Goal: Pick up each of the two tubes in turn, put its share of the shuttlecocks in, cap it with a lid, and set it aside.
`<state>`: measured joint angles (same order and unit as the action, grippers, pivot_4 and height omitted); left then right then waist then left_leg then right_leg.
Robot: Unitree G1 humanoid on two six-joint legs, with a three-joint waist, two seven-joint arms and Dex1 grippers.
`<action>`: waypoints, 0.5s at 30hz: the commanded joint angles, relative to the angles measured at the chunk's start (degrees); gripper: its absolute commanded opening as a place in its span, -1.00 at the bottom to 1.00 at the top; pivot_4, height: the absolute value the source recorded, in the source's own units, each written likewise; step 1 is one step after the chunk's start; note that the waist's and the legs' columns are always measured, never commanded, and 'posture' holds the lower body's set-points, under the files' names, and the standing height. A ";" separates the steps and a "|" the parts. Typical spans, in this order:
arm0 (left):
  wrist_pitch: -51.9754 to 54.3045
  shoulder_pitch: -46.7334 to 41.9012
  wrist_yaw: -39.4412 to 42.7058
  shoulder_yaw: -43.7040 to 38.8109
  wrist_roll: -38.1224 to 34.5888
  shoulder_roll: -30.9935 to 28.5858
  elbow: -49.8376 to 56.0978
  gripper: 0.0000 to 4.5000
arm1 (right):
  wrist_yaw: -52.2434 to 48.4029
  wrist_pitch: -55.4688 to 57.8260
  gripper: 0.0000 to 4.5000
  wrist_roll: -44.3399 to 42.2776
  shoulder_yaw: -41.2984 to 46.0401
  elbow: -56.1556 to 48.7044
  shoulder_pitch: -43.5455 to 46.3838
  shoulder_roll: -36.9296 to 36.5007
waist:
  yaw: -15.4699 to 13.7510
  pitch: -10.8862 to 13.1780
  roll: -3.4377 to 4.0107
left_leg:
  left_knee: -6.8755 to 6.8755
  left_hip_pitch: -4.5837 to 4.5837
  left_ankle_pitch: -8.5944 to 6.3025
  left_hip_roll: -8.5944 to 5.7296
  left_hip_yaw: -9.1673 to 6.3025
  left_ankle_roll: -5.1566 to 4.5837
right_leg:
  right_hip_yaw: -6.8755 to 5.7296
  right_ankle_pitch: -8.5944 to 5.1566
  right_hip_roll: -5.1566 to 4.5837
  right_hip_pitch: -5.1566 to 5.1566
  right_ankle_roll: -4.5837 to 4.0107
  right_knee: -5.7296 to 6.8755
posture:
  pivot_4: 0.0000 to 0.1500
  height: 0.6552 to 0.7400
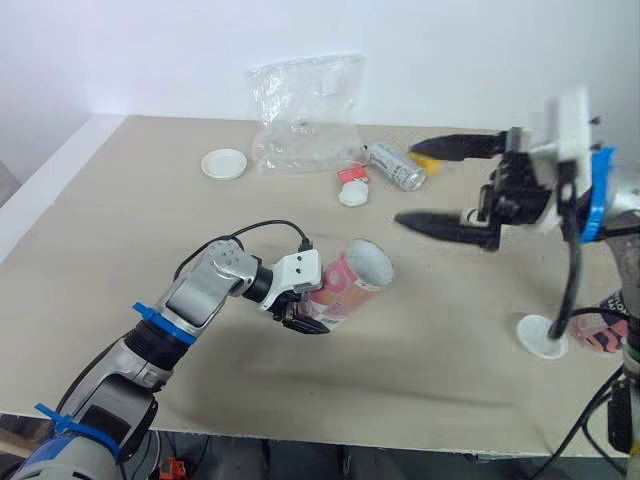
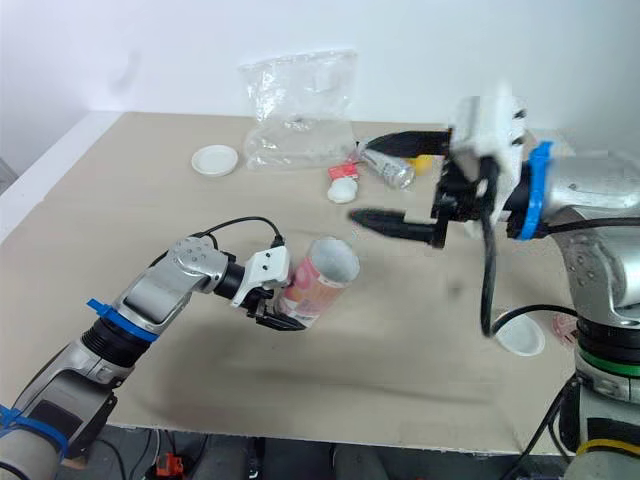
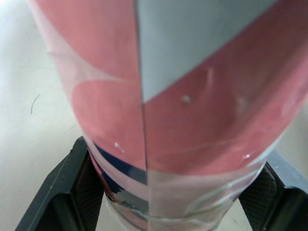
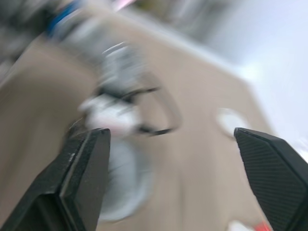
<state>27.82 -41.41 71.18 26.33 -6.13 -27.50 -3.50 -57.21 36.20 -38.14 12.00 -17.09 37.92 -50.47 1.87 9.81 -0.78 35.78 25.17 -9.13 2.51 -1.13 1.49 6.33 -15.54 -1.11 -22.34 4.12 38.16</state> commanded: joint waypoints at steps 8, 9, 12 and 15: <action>1.05 0.62 -0.72 0.46 0.92 -0.51 0.91 0.52 | 28.51 -3.87 0.98 12.92 8.78 13.06 -14.13 11.49 | 0.04 -0.04 0.18 | -0.03 0.01 0.03 -0.05 0.05 -0.04 | 0.13 0.09 0.06 -0.07 0.21 0.02 | 1.00 1.00; 1.07 0.69 -0.75 0.46 0.94 -0.59 0.97 0.52 | 28.96 -4.84 0.98 13.84 8.46 14.73 -14.26 11.85 | 0.05 -0.04 0.18 | -0.03 0.01 0.03 -0.04 0.05 -0.04 | 0.13 0.10 0.07 -0.06 0.21 0.02 | 1.00 1.00; 1.52 1.05 -0.90 0.50 0.81 -0.72 1.61 0.52 | 31.62 -7.38 0.98 16.15 7.96 22.59 -12.12 13.44 | 0.14 -0.03 0.17 | -0.01 -0.01 0.03 -0.04 0.06 -0.04 | 0.13 0.11 0.06 -0.03 0.22 0.01 | 1.00 1.00; 1.93 1.19 -1.17 0.60 0.74 -0.74 2.11 0.52 | 31.92 -8.90 0.98 16.92 7.71 28.21 -9.76 14.03 | 0.30 -0.03 0.20 | -0.02 -0.01 0.04 -0.06 0.07 -0.06 | 0.15 0.13 0.05 -0.04 0.23 0.01 | 1.00 1.00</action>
<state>29.15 -40.96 70.39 26.28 -6.14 -27.91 -2.06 -25.62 29.47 -21.60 18.67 10.34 25.72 -36.10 2.17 9.78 -0.57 35.75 25.15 -9.08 2.46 -1.06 1.42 6.48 -15.41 -1.05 -22.37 4.35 38.17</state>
